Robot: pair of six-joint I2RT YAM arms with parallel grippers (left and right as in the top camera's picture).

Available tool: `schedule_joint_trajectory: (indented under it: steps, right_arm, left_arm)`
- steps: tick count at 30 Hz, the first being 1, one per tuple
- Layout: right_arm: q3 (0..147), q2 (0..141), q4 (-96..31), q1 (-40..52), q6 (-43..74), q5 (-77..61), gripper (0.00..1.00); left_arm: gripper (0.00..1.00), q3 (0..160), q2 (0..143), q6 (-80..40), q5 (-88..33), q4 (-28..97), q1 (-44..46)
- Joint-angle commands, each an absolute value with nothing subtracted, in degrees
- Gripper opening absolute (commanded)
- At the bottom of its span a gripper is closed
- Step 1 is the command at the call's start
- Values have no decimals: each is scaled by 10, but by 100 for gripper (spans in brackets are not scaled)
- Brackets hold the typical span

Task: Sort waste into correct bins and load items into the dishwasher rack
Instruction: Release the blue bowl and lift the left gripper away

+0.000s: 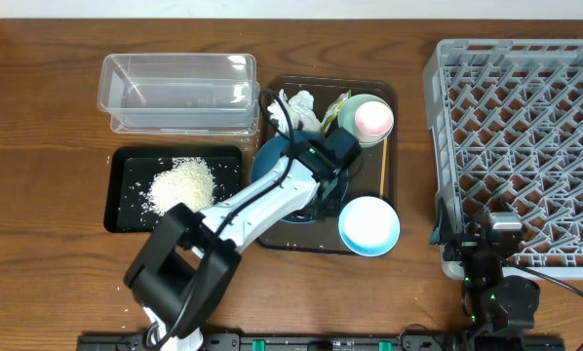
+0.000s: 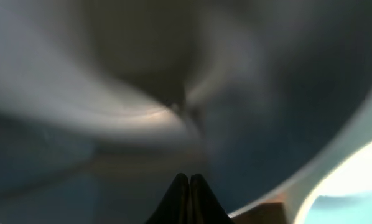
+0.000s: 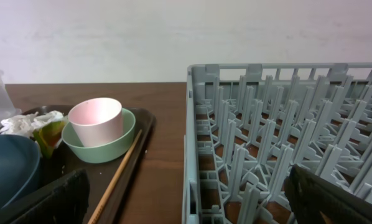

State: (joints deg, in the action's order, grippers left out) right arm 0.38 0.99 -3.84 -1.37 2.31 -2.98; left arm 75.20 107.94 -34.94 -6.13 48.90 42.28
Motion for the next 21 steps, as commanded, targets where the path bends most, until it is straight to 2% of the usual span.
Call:
schedule_joint_trajectory:
  steps: [1,7,18,20,21]
  right_arm:
    - [3,8,-41,-16,16,-30,99]
    - [3,8,-41,-16,16,-30,99]
    - [3,8,-41,-17,16,-30,99]
    - [3,8,-41,-16,16,-30,99]
    - [3,8,-41,-16,16,-30,99]
  left_arm:
    - [6,748,1082,-359,-83,490,424]
    - [6,747,1082,-359,-114,503,443]
    - [6,751,1034,-361,-93,511,445]
    - [9,756,1015,-361,-63,511,439]
    - [13,759,1003,-361,-42,510,436]
